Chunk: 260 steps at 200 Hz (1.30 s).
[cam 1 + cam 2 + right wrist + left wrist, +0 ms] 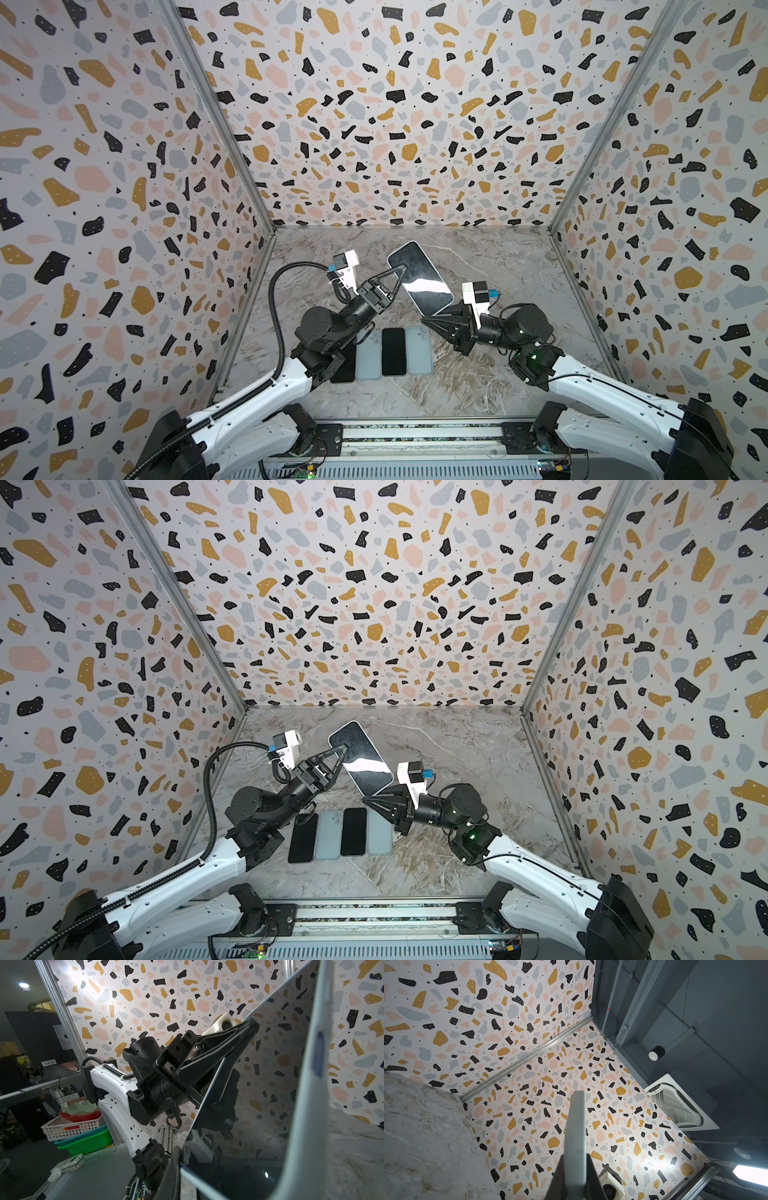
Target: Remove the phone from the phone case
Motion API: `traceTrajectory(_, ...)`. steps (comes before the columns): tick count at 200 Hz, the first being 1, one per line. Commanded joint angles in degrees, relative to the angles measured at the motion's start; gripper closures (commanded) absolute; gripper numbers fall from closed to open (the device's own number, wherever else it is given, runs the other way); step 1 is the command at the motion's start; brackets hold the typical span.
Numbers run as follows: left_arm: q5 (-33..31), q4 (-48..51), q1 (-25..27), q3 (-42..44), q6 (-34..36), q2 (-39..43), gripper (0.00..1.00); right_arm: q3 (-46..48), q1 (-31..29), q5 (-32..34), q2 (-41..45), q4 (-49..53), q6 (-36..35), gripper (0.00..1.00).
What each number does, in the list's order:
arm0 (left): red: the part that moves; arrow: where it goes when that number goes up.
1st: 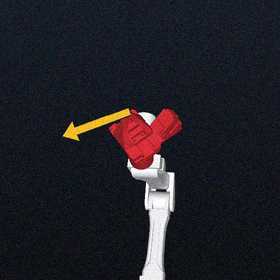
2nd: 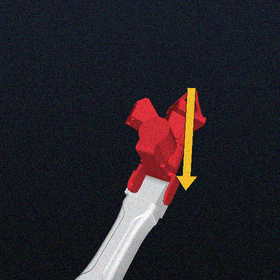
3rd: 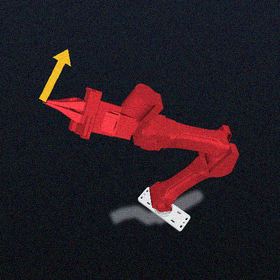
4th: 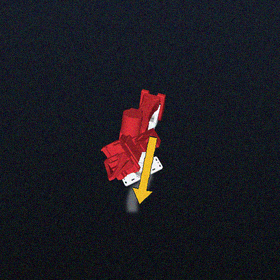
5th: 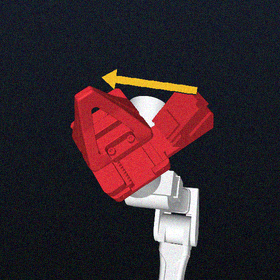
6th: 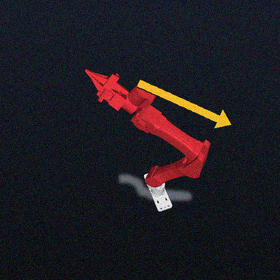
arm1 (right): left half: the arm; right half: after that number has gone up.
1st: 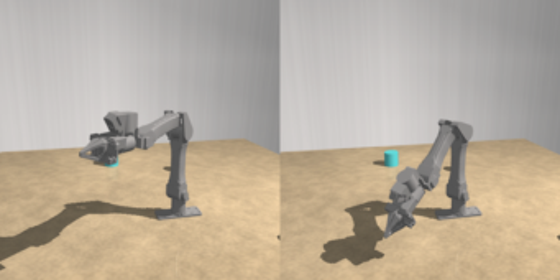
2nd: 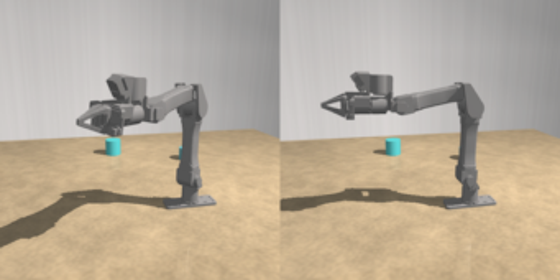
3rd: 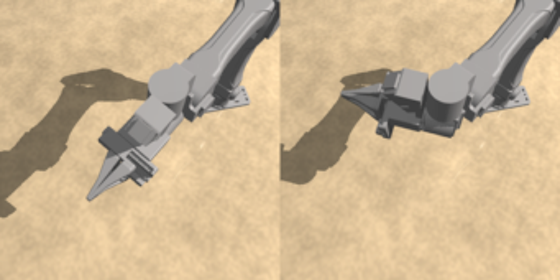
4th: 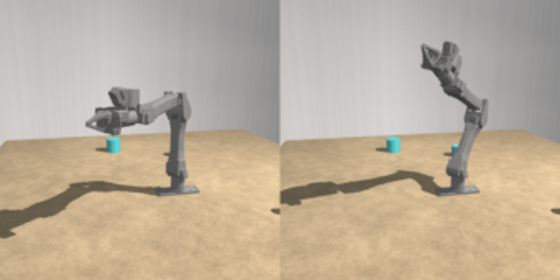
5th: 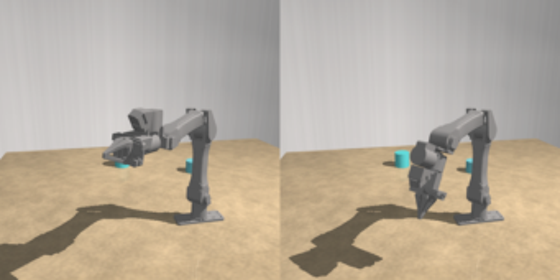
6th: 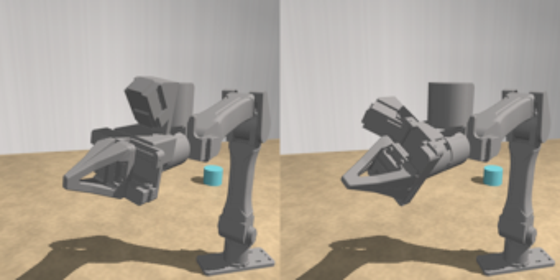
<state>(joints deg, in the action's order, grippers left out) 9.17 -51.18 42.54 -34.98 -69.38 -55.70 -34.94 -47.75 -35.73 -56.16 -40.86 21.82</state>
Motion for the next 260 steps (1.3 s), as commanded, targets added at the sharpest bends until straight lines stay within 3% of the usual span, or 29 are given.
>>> traceTrajectory(1, 1.5, 4.0, 0.8, -1.5, 0.3, -0.4, 1.00, -4.3, -0.1, 1.2, 0.7, 8.8, -10.5, 1.00)
traceTrajectory(54, 2.4, 6.9, 1.5, -2.0, 0.5, 0.0, 1.00, -7.0, 0.7, 3.1, 0.2, 13.6, -15.1, 1.00)
traceTrajectory(138, 2.6, 7.4, 1.6, -0.4, 1.5, 1.2, 1.00, -6.4, 3.0, 2.8, 1.5, 13.0, -12.1, 1.00)
traceTrajectory(163, 2.9, 6.8, 1.6, -0.9, 1.9, 1.1, 1.00, -4.1, 3.5, 4.2, 3.6, 14.5, -11.3, 0.89)
traceTrajectory(210, 4.1, 10.9, 0.6, -3.9, 4.9, 0.7, 1.00, 0.6, 3.9, 6.2, 9.2, 18.4, -9.8, 0.57)
traceTrajectory(260, 7.7, 8.8, -3.5, -5.3, 5.8, -1.6, 1.00, 6.4, 4.0, 6.5, 19.9, 21.4, -1.0, 0.36)
